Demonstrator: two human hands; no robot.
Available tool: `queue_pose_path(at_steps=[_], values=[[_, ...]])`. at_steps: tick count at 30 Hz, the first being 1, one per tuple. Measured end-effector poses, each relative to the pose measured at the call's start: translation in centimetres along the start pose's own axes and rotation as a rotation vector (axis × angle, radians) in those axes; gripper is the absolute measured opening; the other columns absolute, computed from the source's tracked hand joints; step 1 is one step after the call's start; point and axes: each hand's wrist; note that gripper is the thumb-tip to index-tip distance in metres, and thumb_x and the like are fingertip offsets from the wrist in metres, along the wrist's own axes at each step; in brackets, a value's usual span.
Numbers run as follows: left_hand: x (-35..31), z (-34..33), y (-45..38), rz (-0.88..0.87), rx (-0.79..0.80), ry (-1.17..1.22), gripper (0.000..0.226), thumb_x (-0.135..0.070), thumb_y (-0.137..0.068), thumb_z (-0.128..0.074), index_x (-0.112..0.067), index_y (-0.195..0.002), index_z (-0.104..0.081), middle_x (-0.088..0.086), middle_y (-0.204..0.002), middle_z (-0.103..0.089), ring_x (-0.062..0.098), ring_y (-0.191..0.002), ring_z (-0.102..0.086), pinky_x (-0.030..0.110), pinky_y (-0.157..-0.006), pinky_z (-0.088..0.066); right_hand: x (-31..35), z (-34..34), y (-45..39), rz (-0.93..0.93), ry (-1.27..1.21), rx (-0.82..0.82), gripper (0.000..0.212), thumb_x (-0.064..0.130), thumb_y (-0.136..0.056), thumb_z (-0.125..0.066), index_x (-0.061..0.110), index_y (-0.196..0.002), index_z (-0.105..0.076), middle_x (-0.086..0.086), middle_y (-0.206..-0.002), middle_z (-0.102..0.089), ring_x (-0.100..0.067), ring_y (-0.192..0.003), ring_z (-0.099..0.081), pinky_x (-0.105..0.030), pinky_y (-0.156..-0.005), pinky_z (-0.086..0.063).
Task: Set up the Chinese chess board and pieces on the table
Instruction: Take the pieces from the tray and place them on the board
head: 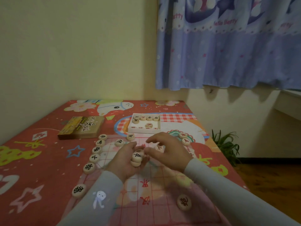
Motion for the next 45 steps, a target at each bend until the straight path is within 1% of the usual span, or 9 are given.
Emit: queue_pose_path(at_steps=[3, 5, 9, 18, 23, 29, 34, 41, 45], values=[[0.3, -0.1, 0.8, -0.018, -0.037, -0.040, 0.036, -0.037, -0.098, -0.045, -0.006, -0.094, -0.061, 0.009, -0.065, -0.061, 0.020, -0.057, -0.059, 0.024, -0.043, -0.051, 2.0, -1.0, 0.3, 0.091, 0.014, 0.108, 0.029, 0.042, -0.081, -0.069, 0.030, -0.108, -0.066, 0.019, -0.104, -0.061, 0.004, -0.098, -0.051, -0.013, -0.087, -0.040], [0.3, 0.1, 1.3, -0.024, -0.047, -0.010, 0.041, -0.041, -0.098, -0.043, -0.004, -0.097, -0.061, 0.011, -0.073, -0.061, 0.021, -0.059, -0.059, 0.026, -0.045, -0.052, 2.5, -1.6, 0.4, 0.093, 0.009, 0.152, 0.030, 0.039, -0.080, -0.072, 0.030, -0.109, -0.067, 0.014, -0.106, -0.064, -0.002, -0.100, -0.054, -0.019, -0.089, -0.042], [0.3, 0.1, 2.0, -0.052, -0.037, -0.031, 0.048, -0.044, -0.099, -0.037, -0.003, -0.102, -0.062, 0.010, -0.076, -0.058, 0.023, -0.063, -0.056, 0.027, -0.051, -0.052, 2.9, -2.5, 0.6, 0.077, -0.023, 0.174, 0.027, 0.030, -0.080, -0.073, 0.029, -0.106, -0.068, 0.010, -0.099, -0.064, -0.008, -0.093, -0.058, -0.027, -0.085, -0.047], [0.2, 1.1, 2.5, -0.052, -0.034, -0.089, 0.052, -0.046, -0.100, -0.035, -0.004, -0.109, -0.063, 0.011, -0.084, -0.061, 0.022, -0.069, -0.059, 0.027, -0.050, -0.054, 2.9, -3.1, 0.5, 0.034, -0.046, 0.233, 0.025, 0.028, -0.081, -0.071, 0.035, -0.105, -0.067, 0.027, -0.092, -0.058, 0.001, -0.092, -0.055, -0.014, -0.081, -0.042], [-0.5, 2.2, 2.0, -0.007, 0.030, -0.055, 0.049, -0.046, -0.100, -0.035, -0.003, -0.104, -0.058, 0.015, -0.073, -0.061, 0.024, -0.062, -0.057, 0.026, -0.045, -0.051, 1.5, -2.7, 0.2, 0.003, -0.029, 0.080, 0.017, 0.031, -0.082, -0.069, 0.032, -0.099, -0.067, 0.016, -0.100, -0.064, 0.001, -0.095, -0.055, -0.023, -0.086, -0.048], [-2.8, 5.5, 1.4, -0.102, -0.066, 0.008, 0.049, -0.046, -0.099, -0.040, -0.002, -0.102, -0.060, 0.019, -0.081, -0.059, 0.027, -0.068, -0.058, 0.027, -0.039, -0.052, -0.9, -1.2, -0.4, -0.162, -0.052, -0.109, 0.012, 0.027, -0.085, -0.067, 0.031, -0.096, -0.067, 0.016, -0.102, -0.064, 0.005, -0.090, -0.057, -0.018, -0.080, -0.049], [-4.7, 7.3, 1.8, -0.166, -0.096, 0.080, 0.040, -0.043, -0.096, -0.043, -0.005, -0.090, -0.056, 0.014, -0.076, -0.055, 0.025, -0.069, -0.055, 0.023, -0.041, -0.052, -0.9, -2.3, -0.3, -0.187, -0.008, -0.046, 0.013, 0.030, -0.085, -0.066, 0.031, -0.098, -0.066, 0.018, -0.100, -0.061, 0.004, -0.089, -0.055, -0.015, -0.078, -0.048], [-4.3, 8.7, 2.1, -0.159, -0.143, 0.062, 0.042, -0.045, -0.096, -0.042, -0.006, -0.091, -0.057, 0.015, -0.078, -0.057, 0.028, -0.071, -0.057, 0.023, -0.041, -0.052, 1.0, -7.0, -0.3, -0.114, 0.091, 0.216, 0.019, 0.032, -0.085, -0.066, 0.025, -0.102, -0.065, 0.007, -0.105, -0.060, -0.008, -0.093, -0.054, -0.019, -0.080, -0.041], [-3.7, 9.1, 2.7, -0.147, -0.143, 0.058, 0.040, -0.044, -0.096, -0.042, -0.007, -0.093, -0.056, 0.014, -0.075, -0.056, 0.027, -0.069, -0.056, 0.022, -0.040, -0.051, 1.9, -9.4, -1.5, -0.129, 0.131, 0.221, 0.020, 0.037, -0.085, -0.063, 0.024, -0.100, -0.066, 0.005, -0.105, -0.060, -0.012, -0.094, -0.056, -0.022, -0.080, -0.044]])
Point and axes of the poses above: each hand's wrist, its own y-axis away from the middle knuckle, its own z-axis out of the back of the hand, x = y × z
